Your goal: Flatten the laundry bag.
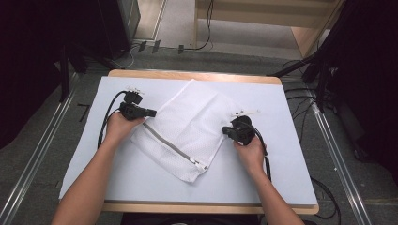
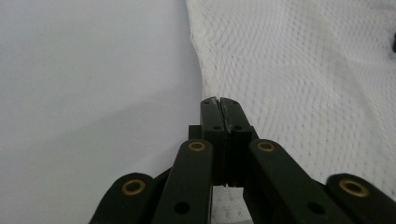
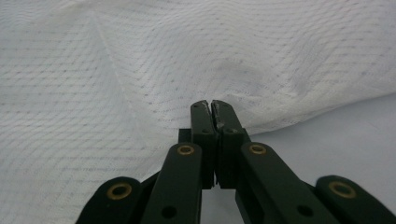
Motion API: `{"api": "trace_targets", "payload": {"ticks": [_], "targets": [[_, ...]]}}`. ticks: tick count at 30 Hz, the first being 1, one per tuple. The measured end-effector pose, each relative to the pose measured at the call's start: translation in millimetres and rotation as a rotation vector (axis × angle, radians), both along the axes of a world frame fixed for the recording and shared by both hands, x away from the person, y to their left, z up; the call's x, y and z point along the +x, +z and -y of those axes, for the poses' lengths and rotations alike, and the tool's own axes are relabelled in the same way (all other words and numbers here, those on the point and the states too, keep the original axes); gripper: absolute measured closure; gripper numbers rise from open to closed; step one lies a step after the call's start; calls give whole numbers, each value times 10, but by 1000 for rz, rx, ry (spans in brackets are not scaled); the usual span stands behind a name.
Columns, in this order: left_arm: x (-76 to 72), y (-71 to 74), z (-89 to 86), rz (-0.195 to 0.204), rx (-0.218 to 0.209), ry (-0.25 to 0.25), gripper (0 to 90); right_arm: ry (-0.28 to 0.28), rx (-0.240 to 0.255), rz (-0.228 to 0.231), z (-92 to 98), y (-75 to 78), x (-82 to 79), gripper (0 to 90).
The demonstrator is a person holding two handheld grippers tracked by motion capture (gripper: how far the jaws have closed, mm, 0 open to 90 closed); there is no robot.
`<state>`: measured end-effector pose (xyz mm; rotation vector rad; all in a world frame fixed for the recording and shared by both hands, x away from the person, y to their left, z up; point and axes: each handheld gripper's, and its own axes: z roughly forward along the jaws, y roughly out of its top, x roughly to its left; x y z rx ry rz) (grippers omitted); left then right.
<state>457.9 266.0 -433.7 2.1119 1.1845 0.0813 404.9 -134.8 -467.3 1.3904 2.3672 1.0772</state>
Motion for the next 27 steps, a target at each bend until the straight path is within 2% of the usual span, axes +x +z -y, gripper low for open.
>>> {"api": "trace_targets", "payload": {"ticks": [7, 15, 20, 27], "targets": [[-184, 21, 16, 4, 5, 9, 900, -20, 24, -11, 68, 29, 119, 900], [-436, 71, -1, 16, 5, 30, 900, -9, 35, -25, 68, 79, 231, 900], [-602, 52, -56, 2, -2, 59, 900, -1, 36, -32, 52, 88, 309, 900], [-815, 5, -47, -9, 6, 67, 900, 18, 36, -43, -15, 97, 428, 900]]}}
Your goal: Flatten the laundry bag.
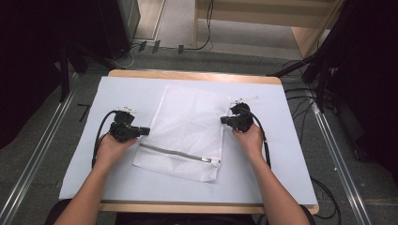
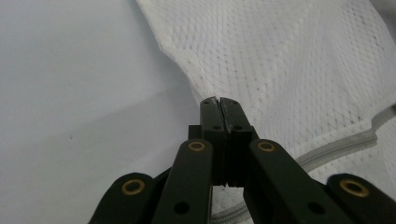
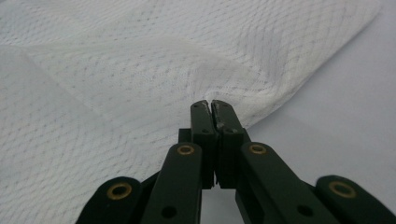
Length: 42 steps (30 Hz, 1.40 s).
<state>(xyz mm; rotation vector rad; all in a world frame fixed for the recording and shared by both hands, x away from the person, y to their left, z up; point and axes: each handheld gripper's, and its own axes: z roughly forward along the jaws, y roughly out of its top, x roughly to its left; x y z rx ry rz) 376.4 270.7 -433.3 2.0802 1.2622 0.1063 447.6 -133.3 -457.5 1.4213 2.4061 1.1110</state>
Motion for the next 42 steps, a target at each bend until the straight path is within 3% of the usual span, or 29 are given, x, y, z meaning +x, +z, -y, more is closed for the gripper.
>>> {"api": "trace_targets", "payload": {"ticks": [9, 13, 16, 21, 23, 30, 35, 42], "targets": [[-201, 0, -15, -6, -13, 12, 900, 23, 6, -7, -111, -17, 121, 900], [-221, -14, -29, -30, -41, 20, 900, 35, -8, -3, -139, -44, 183, 900], [-219, 1, -24, -13, -32, 15, 900, 36, -7, -3, -145, -52, 206, 900], [-182, -25, -52, -20, -43, 16, 889, 33, -4, 6, -146, -27, 186, 869], [-177, -18, -76, -12, -52, 24, 858, 33, -6, 0, -142, -14, 173, 834], [-169, 26, -142, 51, -61, 42, 697, 32, -15, 42, -118, 74, 111, 735], [-143, 38, -144, 59, -62, 39, 618, 22, 19, 43, -70, 123, 59, 687], [-127, 60, -145, 69, -74, 34, 509, 48, 5, 54, -52, 160, -55, 660]]}}
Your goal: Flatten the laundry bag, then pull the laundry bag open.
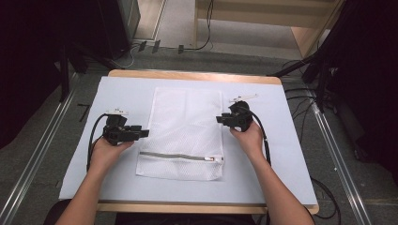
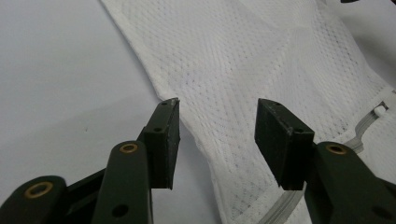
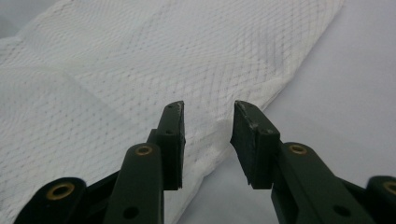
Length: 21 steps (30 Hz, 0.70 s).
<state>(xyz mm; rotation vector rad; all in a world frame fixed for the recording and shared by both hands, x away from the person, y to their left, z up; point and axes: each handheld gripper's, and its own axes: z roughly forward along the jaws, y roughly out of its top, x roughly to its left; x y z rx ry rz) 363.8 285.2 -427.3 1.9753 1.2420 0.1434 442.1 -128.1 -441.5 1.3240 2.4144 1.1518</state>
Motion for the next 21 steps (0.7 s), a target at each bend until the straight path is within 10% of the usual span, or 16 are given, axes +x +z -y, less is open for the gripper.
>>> {"api": "trace_targets", "payload": {"ticks": [21], "targets": [[112, 24, 316, -10, -2, -127, 482, 13, 8, -15, 112, -17, -216, 615]]}}
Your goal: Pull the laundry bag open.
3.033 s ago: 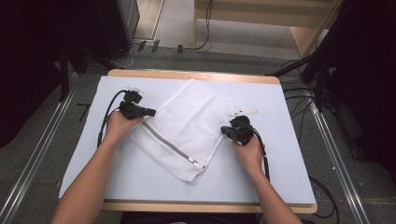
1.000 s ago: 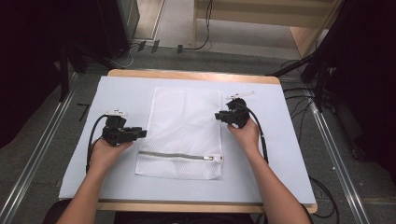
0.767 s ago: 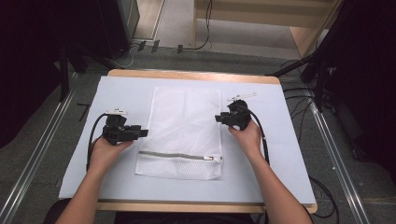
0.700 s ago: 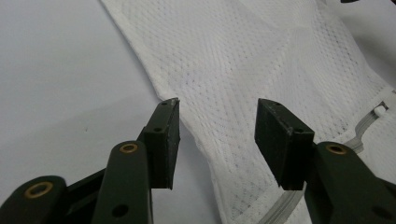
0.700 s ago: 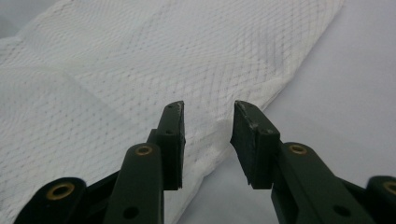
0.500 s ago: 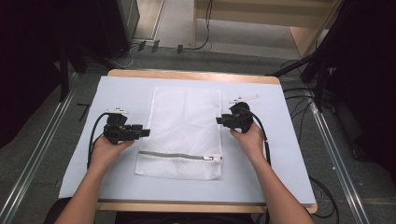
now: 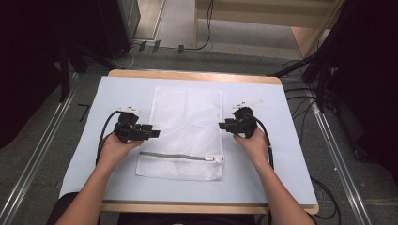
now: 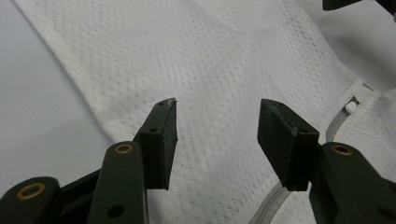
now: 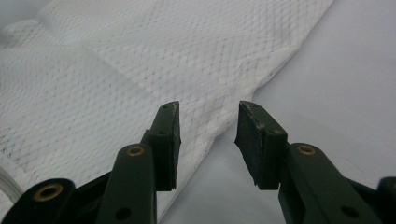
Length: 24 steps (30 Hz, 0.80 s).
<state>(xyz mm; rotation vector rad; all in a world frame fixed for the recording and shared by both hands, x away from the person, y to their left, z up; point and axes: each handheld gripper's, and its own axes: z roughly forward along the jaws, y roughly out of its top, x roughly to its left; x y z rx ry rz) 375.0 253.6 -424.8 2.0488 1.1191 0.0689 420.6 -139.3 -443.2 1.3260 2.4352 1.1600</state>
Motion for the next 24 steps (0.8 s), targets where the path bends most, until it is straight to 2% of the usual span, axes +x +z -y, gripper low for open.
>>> {"api": "trace_targets", "payload": {"ticks": [15, 24], "targets": [[6, 24, 209, -1, 13, -56, 444, 21, -8, 0, -13, -14, -113, 609], [-41, 49, 312, 4, 26, -80, 432, 53, 6, -2, -42, 18, -282, 649]]}}
